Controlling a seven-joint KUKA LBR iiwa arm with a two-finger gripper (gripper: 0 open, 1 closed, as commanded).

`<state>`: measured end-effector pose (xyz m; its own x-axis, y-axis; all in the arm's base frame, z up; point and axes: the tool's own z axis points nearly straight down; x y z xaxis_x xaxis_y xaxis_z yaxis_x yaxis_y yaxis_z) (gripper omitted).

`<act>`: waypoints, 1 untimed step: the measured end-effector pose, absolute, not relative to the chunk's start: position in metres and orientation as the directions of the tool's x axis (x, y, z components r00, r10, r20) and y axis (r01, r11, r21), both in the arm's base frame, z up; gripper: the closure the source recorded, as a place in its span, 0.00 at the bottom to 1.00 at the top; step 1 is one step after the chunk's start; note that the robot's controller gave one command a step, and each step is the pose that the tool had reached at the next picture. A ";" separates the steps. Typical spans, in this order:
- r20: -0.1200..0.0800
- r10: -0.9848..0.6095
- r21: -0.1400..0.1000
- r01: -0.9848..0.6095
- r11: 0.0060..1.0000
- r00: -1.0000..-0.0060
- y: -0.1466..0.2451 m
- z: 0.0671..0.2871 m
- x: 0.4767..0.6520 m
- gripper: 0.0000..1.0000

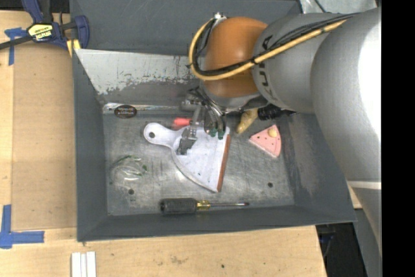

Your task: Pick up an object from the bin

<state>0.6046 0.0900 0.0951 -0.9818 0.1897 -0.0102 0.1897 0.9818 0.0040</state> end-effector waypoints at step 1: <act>-0.016 0.278 0.003 0.278 0.961 -0.961 0.116 0.075 0.600 0.00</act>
Offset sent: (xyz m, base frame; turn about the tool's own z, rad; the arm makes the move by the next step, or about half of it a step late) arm -0.0047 0.0226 -0.0251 0.1781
